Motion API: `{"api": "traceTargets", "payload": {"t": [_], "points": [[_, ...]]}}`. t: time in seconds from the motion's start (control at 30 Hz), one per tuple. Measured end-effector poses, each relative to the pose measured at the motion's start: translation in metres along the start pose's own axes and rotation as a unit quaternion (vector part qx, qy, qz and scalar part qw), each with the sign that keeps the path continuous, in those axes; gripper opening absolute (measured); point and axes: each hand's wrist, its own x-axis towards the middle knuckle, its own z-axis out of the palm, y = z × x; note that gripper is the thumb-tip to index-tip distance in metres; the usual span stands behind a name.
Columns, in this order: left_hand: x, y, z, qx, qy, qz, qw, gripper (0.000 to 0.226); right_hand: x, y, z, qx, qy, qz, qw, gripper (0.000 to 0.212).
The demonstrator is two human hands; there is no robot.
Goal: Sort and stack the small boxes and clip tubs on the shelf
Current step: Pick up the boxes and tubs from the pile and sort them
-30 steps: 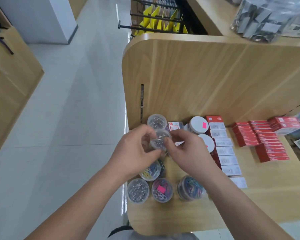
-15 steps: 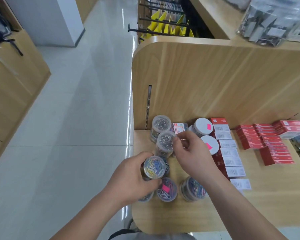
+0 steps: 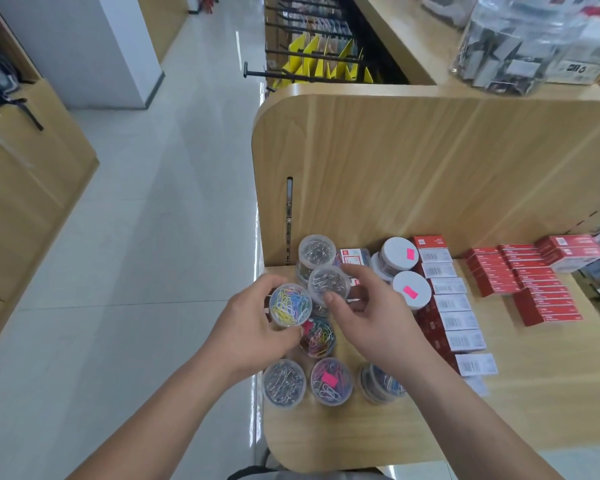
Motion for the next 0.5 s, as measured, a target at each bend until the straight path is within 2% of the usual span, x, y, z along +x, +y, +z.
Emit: {"api": "traceTargets", "payload": {"t": [0.17,0.3,0.37,0.43,0.5], "points": [[0.001,-0.004,-0.002,-0.003,0.006,0.012,1.000,0.048,-0.001,0.001,0.005,0.045,0.007,0.015,0.999,0.038],[0.002,-0.016,-0.004,0.015,0.033,0.015,0.999,0.050,-0.001,0.000,0.005,-0.016,0.023,0.023,0.999,0.050],[0.009,-0.026,-0.007,0.047,0.072,0.009,0.996,0.051,-0.004,-0.002,0.004,-0.104,0.076,-0.023,0.991,0.053],[0.021,-0.034,-0.008,0.079,0.086,-0.002,0.993,0.050,-0.007,-0.011,0.005,-0.156,0.131,-0.094,0.974,0.037],[0.034,-0.038,-0.006,0.100,0.077,-0.009,0.992,0.048,-0.008,-0.019,0.008,-0.162,0.148,-0.147,0.964,0.022]]}}
